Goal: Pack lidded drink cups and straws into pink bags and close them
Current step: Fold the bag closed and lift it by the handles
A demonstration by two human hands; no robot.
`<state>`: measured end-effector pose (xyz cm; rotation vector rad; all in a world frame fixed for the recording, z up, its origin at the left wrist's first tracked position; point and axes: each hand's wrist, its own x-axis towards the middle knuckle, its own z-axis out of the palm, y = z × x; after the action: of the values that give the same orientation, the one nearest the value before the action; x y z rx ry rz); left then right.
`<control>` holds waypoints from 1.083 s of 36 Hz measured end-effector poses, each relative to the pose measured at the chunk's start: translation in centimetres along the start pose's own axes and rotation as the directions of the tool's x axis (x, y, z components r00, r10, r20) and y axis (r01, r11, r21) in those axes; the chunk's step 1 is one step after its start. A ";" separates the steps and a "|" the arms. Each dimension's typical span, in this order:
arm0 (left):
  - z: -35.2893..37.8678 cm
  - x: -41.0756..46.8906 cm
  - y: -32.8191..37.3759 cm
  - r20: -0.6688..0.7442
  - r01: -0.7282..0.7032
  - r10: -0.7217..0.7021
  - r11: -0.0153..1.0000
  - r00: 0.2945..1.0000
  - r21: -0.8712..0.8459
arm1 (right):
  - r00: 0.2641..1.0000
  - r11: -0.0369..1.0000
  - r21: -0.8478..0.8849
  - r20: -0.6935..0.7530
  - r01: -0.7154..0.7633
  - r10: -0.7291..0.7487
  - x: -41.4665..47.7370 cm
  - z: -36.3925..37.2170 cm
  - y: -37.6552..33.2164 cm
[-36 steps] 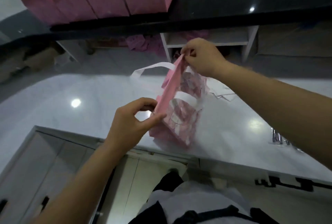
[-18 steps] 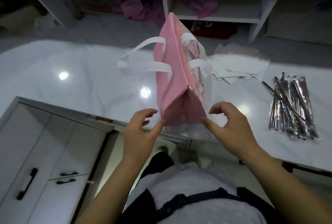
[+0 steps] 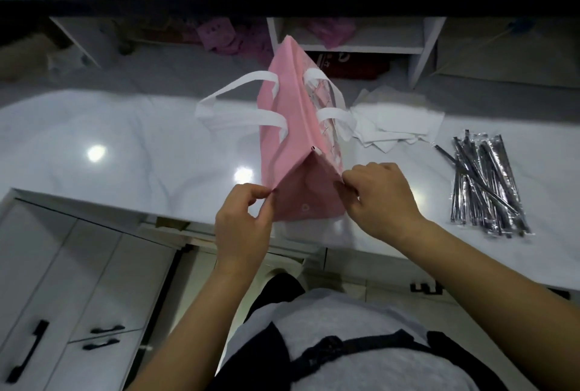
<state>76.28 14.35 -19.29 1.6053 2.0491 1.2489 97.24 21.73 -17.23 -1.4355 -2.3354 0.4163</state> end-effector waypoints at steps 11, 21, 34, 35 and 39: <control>0.6 -0.4 -0.5 0.013 0.191 -0.193 0.957 0.981 -0.218 | 0.939 0.966 0.150 -0.246 -0.210 0.242 -2.4 2.8 1.2; 0.1 -0.6 -1.4 0.400 0.184 -0.049 0.934 0.915 -0.307 | 0.834 0.823 0.442 -0.247 -0.356 0.493 -2.3 1.4 5.1; -3.6 14.1 -7.7 0.390 0.569 -0.429 0.720 0.815 -0.398 | 0.903 0.610 0.730 0.021 -0.307 0.430 -5.5 2.8 -3.7; -3.3 15.0 -7.6 0.423 0.573 -0.411 0.720 0.807 -0.393 | 0.895 0.612 0.725 0.013 -0.316 0.446 -5.2 3.1 -4.3; -2.7 17.7 -7.5 0.560 0.547 -0.289 0.750 0.777 -0.373 | 0.835 0.538 0.756 0.022 -0.374 0.550 -4.3 3.7 -5.7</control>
<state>63.14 28.58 -17.99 0.9664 1.4749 0.9875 92.84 15.15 -18.75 -1.5207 -1.2709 1.1379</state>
